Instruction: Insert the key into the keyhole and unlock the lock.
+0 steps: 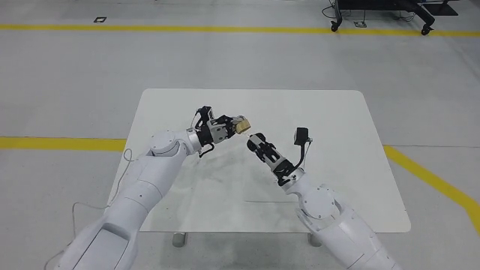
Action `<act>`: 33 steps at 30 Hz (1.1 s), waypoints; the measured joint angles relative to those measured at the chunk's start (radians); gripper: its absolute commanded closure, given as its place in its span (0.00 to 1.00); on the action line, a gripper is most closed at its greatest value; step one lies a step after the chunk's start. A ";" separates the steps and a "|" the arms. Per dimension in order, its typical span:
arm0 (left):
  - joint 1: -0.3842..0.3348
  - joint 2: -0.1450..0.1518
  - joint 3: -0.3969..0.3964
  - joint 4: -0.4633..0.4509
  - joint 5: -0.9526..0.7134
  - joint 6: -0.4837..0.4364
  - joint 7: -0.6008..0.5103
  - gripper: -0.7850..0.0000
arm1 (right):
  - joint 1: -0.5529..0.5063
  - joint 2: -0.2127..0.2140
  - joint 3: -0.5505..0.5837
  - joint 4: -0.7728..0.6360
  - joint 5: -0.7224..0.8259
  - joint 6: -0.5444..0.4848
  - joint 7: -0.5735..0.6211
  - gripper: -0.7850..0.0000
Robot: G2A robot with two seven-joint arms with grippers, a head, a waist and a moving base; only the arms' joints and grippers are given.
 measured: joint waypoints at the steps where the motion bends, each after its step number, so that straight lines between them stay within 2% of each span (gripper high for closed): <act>1: 0.000 -0.001 0.000 0.001 0.003 -0.001 0.003 1.00 | 0.000 -0.001 0.000 0.002 -0.003 -0.003 -0.003 1.00; 8: -0.004 -0.001 0.000 -0.002 0.066 -0.031 0.062 1.00 | -0.004 -0.006 0.006 0.002 -0.021 -0.021 -0.013 1.00; 14: -0.003 -0.001 0.000 -0.003 0.064 -0.030 0.062 1.00 | -0.003 -0.005 0.006 0.002 -0.021 -0.020 -0.013 1.00; 17: 0.026 -0.001 -0.019 -0.032 0.019 -0.027 0.069 1.00 | -0.001 -0.005 0.007 0.005 -0.026 -0.015 -0.019 1.00; 23: 0.076 0.008 -0.082 -0.086 -0.055 -0.093 0.073 1.00 | 0.018 -0.030 -0.051 -0.034 -0.243 0.041 -0.210 1.00; 28: 0.092 0.012 -0.101 -0.110 -0.043 -0.105 0.071 1.00 | 0.015 -0.050 -0.088 -0.039 -0.392 0.078 -0.381 1.00; 30: 0.096 0.013 -0.107 -0.121 -0.028 -0.129 0.085 1.00 | 0.012 -0.059 -0.109 -0.035 -0.489 0.114 -0.460 1.00; 33: 0.107 0.014 -0.115 -0.140 0.002 -0.176 0.119 1.00 | 0.010 -0.072 -0.139 -0.023 -0.543 0.145 -0.512 1.00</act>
